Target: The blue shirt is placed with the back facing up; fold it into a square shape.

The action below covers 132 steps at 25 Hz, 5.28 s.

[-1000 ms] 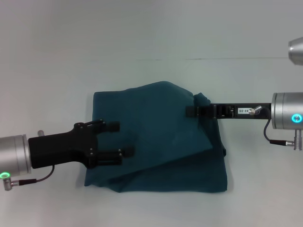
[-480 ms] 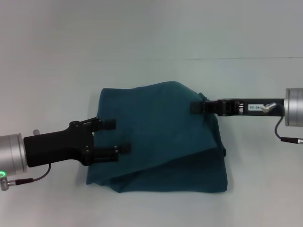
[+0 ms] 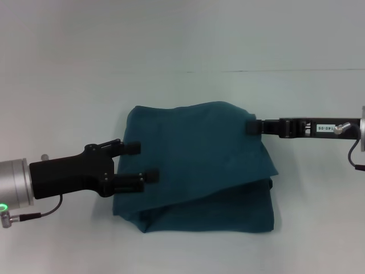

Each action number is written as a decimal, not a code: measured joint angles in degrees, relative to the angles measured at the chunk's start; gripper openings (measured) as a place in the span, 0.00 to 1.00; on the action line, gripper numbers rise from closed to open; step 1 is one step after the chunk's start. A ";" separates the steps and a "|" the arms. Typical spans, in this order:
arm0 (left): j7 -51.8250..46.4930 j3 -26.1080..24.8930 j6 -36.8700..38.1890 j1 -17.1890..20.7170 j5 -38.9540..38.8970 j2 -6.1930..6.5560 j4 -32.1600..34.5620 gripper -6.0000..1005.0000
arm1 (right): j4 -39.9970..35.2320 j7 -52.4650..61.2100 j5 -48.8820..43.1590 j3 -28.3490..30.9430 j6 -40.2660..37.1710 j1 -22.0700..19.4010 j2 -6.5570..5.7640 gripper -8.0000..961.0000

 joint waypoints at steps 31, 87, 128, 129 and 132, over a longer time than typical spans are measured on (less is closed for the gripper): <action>-1.12 0.13 -0.38 -0.39 -0.14 -1.69 -0.84 0.91 | 3.38 0.48 -4.20 -0.44 -1.49 -0.58 -2.73 0.10; -9.52 0.05 -12.03 0.44 -1.31 -1.77 0.22 0.90 | 4.22 10.20 -8.55 5.18 13.17 0.80 -4.74 0.81; -15.19 1.46 -2.85 2.43 10.82 -1.37 4.35 0.90 | 4.52 10.38 -8.55 4.38 13.08 1.26 -5.03 0.81; -15.88 1.24 -2.88 2.61 10.85 -1.34 4.53 0.90 | 4.52 10.37 -8.55 4.39 13.09 1.24 -5.02 0.81; -17.07 0.94 -2.90 3.14 10.87 -1.29 5.09 0.90 | 4.53 10.34 -8.55 4.39 13.07 1.18 -5.02 0.81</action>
